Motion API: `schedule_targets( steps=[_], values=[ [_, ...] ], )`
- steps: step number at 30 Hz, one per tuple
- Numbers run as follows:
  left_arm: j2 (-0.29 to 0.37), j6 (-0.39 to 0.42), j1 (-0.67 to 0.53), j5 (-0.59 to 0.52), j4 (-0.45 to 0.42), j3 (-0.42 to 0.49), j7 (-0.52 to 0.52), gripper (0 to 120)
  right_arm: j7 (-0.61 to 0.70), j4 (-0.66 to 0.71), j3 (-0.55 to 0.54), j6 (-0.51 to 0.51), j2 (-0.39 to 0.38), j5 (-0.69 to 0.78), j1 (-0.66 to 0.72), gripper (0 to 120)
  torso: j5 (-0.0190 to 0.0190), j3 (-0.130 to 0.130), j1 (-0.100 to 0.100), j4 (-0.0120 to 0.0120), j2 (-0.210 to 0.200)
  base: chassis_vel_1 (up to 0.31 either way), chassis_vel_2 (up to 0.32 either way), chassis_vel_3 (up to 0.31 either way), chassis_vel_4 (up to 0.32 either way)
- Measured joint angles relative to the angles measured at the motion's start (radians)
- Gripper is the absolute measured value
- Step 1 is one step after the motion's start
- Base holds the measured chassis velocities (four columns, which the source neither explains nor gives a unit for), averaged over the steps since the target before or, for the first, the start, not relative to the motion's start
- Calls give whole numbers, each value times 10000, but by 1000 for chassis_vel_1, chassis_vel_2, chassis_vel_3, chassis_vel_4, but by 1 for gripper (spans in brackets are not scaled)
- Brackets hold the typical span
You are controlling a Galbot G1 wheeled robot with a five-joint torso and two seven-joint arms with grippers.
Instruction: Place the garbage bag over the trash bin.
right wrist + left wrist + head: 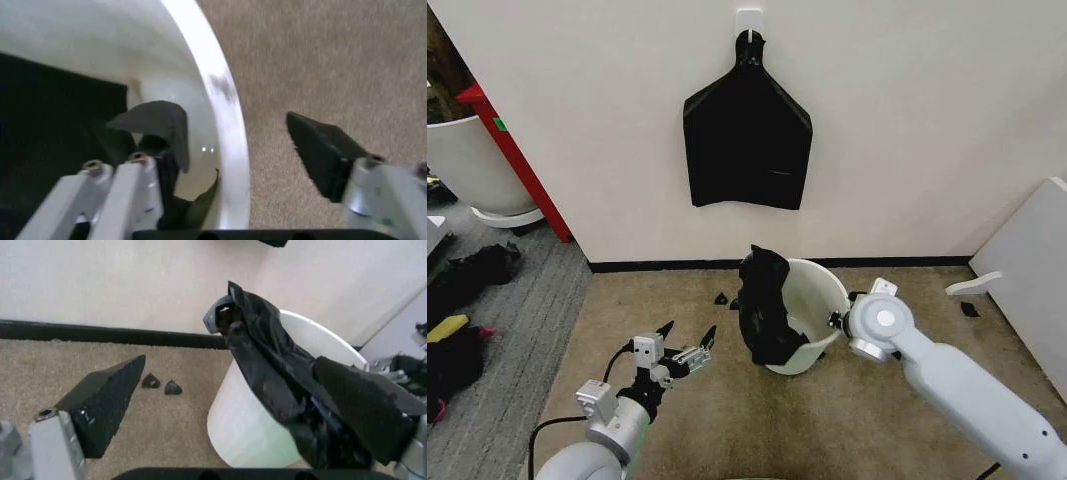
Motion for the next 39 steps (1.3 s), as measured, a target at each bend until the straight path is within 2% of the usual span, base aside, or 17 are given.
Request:
schedule_targets(
  steps=[6, 11, 15, 18, 19, 23, 27, 30, 34, 36, 39],
  values=[
    [-30, -2, 30, 3, -32, -27, 7, 100, -48, 628, 297, -102, -613, -42, -77, 81, 2, 0, 0, 0, 0, 0, 0, 0, 0],
    [-61, -6, -1, 3, 28, -18, 5, 100, -874, 1898, 457, -590, -1636, -1685, -498, 98, 1, -2, 0, -3, 0, 0, 0, 0, 0],
    [-42, -6, -48, -3, 99, 6, -6, 100, -1320, 2279, 605, -864, -1855, -2168, -596, 100, -3, -2, 0, -3, 0, 0, 0, 0, 0],
    [97, -1, -169, -48, 269, 57, -30, 100, -2527, 2805, 904, -1448, -2021, -2692, -607, 100, -4, -2, 0, -2, 0, 0, 0, 0, 0],
    [97, -1, -169, -48, 269, 57, -30, 100, -2527, 2805, 904, -1448, -2021, -2692, -607, 100, -4, -2, 0, -2, 0, 0, 0, 0, 0],
    [166, 9, -209, -115, 388, 19, -68, 100, -4412, 3017, 389, -2010, -1836, -3803, -381, 100, -2, -2, 0, -1, 0, 0, 0, 0, 0],
    [198, 17, -198, -165, 388, -21, -93, 100, -4847, 2959, -182, -2331, -1301, -4136, -192, 100, -4, -2, 0, 0, 0, 0, 0, 0, 0],
    [205, 26, -217, -255, 388, -61, -147, 100, -5568, 2676, -768, -2568, -764, -4901, -93, 100, -2, -1, 0, 0, 0, 0, 0, 0, 0],
    [195, 46, -212, -339, 397, -122, -156, 100, -6428, 2557, -1072, -2635, -611, -5585, -44, 100, -4, -1, 0, -1, 0, 0, 0, 0, 0],
    [164, 56, -190, -347, 417, -162, -153, 100, -7117, 2429, -1424, -2636, -488, -6384, 43, 100, -4, -1, 0, -2, 0, 0, 0, 0, 0],
    [136, 61, -168, -347, 421, -173, -147, 100, -7317, 2318, -1816, -2601, -297, -6765, 181, 98, -5, -1, 0, -1, 0, 0, 0, 0, 0]
  ],
)
